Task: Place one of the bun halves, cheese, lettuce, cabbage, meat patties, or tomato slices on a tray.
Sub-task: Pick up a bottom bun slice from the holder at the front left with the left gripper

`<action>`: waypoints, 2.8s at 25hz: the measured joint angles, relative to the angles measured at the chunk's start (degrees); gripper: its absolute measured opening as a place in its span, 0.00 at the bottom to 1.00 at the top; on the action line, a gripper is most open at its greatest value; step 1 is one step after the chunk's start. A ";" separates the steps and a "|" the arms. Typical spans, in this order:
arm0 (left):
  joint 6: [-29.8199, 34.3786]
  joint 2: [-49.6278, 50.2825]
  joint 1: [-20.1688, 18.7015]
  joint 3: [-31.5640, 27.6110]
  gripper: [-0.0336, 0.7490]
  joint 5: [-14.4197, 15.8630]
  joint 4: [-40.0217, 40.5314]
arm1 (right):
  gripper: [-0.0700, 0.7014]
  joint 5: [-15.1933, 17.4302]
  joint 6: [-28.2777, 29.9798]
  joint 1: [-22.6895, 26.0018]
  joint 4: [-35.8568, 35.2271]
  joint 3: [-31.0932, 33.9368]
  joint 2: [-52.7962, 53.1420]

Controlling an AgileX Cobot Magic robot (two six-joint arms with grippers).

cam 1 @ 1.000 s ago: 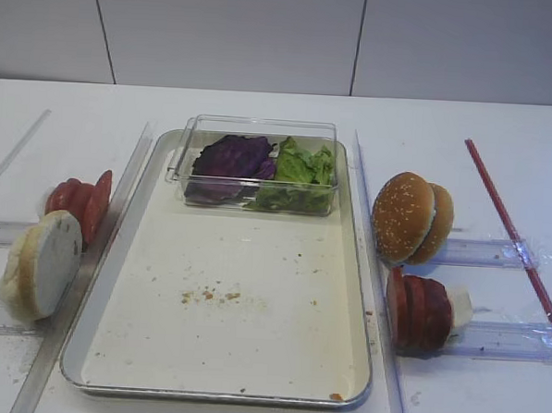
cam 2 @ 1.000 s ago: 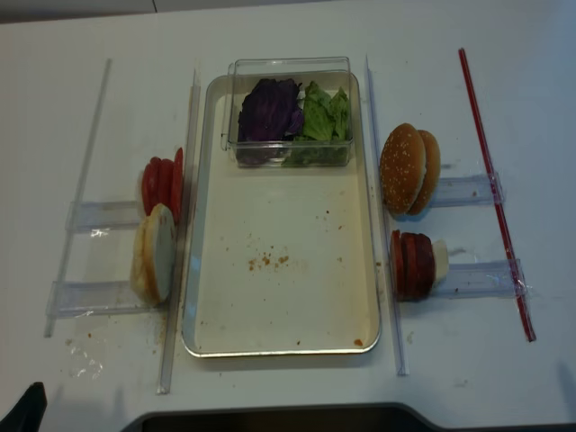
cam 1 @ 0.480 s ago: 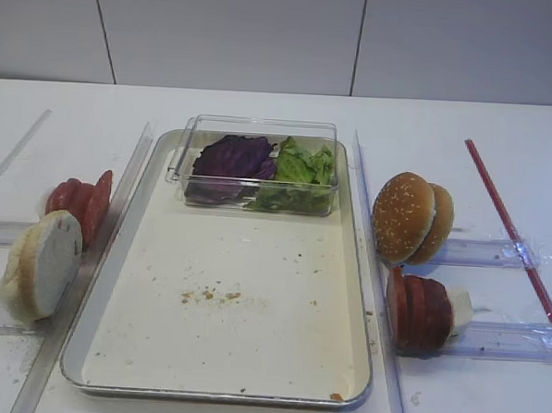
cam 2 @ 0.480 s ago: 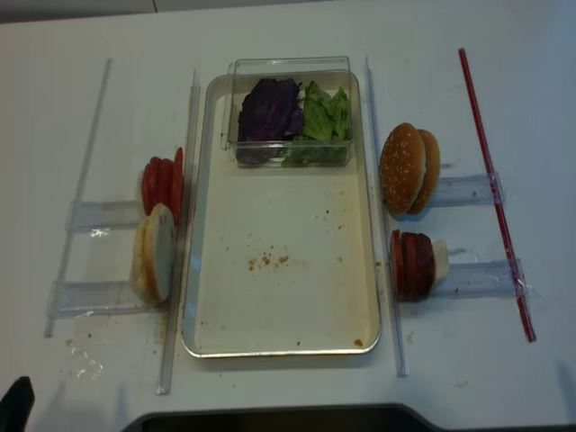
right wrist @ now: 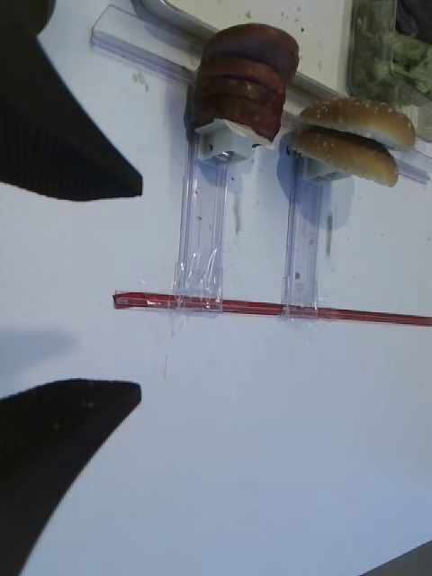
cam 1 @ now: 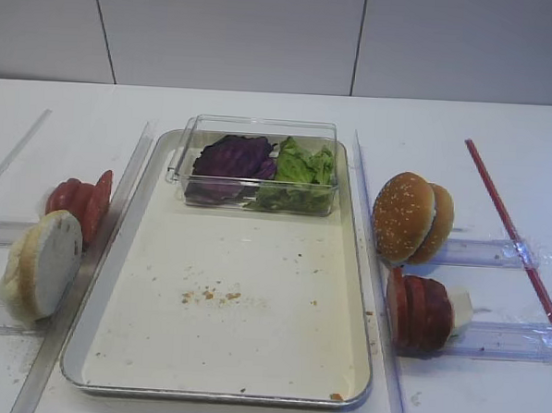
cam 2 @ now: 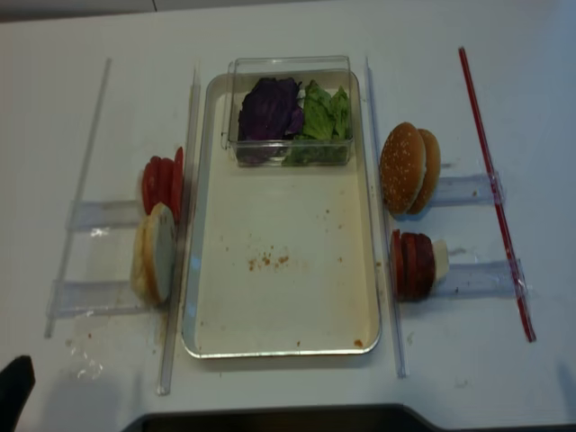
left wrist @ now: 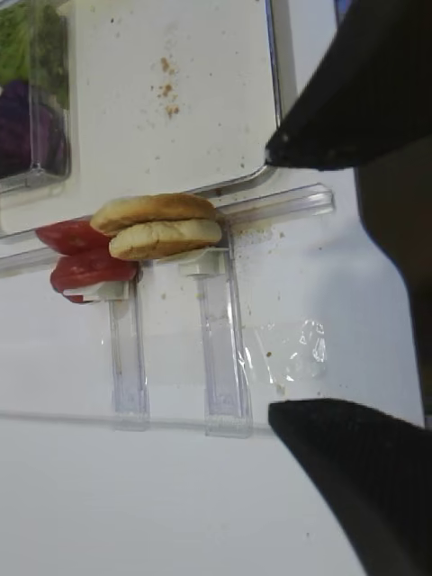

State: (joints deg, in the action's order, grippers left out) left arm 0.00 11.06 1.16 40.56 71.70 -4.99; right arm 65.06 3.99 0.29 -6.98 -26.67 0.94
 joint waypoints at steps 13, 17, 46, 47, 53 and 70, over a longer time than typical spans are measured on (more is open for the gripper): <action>1.76 5.95 -0.59 5.36 0.62 0.72 -4.61 | 0.68 0.00 0.00 0.00 0.00 0.00 0.00; 2.02 7.48 -2.11 6.32 0.55 0.85 -4.87 | 0.68 0.00 0.24 0.00 0.00 0.00 0.00; 1.95 30.21 -8.16 11.89 0.41 0.87 -12.20 | 0.68 0.10 0.14 0.00 0.00 0.00 0.00; 1.95 31.03 -8.62 12.14 0.40 0.87 -11.96 | 0.68 0.10 0.14 0.00 0.00 0.00 0.00; 1.95 35.96 -9.20 15.06 0.38 0.56 -10.02 | 0.68 0.10 0.14 0.00 0.00 0.00 0.00; 1.95 50.28 -9.95 19.27 0.38 -0.05 -8.90 | 0.68 0.10 0.14 0.00 0.00 0.00 0.00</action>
State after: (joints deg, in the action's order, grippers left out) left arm 1.95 61.34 -8.79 59.83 71.64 -13.90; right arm 65.16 4.13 0.29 -6.98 -26.67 0.94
